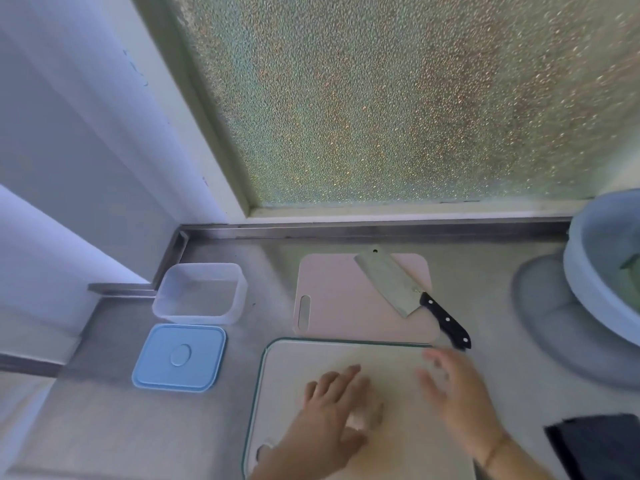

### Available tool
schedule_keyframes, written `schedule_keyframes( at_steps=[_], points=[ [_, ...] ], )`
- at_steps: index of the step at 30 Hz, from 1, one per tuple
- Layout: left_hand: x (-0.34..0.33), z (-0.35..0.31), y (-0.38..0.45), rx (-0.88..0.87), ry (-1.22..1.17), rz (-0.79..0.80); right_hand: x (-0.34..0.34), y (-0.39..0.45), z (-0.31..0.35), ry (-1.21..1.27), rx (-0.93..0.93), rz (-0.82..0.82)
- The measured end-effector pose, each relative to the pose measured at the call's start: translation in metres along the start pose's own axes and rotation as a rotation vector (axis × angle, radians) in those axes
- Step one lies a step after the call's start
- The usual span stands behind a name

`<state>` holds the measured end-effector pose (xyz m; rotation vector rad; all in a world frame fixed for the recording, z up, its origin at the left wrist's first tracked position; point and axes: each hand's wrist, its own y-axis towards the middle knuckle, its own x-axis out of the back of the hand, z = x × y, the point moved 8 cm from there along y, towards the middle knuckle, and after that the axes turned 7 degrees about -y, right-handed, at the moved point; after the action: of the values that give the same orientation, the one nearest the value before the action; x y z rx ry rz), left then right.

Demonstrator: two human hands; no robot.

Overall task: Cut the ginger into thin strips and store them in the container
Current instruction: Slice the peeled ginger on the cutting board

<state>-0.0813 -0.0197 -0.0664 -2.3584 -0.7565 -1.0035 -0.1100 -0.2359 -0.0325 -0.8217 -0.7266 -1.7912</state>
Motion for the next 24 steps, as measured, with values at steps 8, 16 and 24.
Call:
schedule_keyframes(
  at_steps=[8, 16, 24],
  points=[
    [0.009, -0.021, -0.005, -0.035, 0.050, -0.198, -0.016, 0.114, -0.041, -0.389, -0.164, 0.274],
    [0.004, -0.022, 0.000, 0.017, 0.147, -0.171, -0.012, 0.113, -0.039, -0.263, -0.241, 0.312],
    [0.009, -0.004, -0.008, 0.392, -0.444, -0.376, 0.012, -0.050, -0.011, 0.318, -0.534, 0.363]
  ],
)
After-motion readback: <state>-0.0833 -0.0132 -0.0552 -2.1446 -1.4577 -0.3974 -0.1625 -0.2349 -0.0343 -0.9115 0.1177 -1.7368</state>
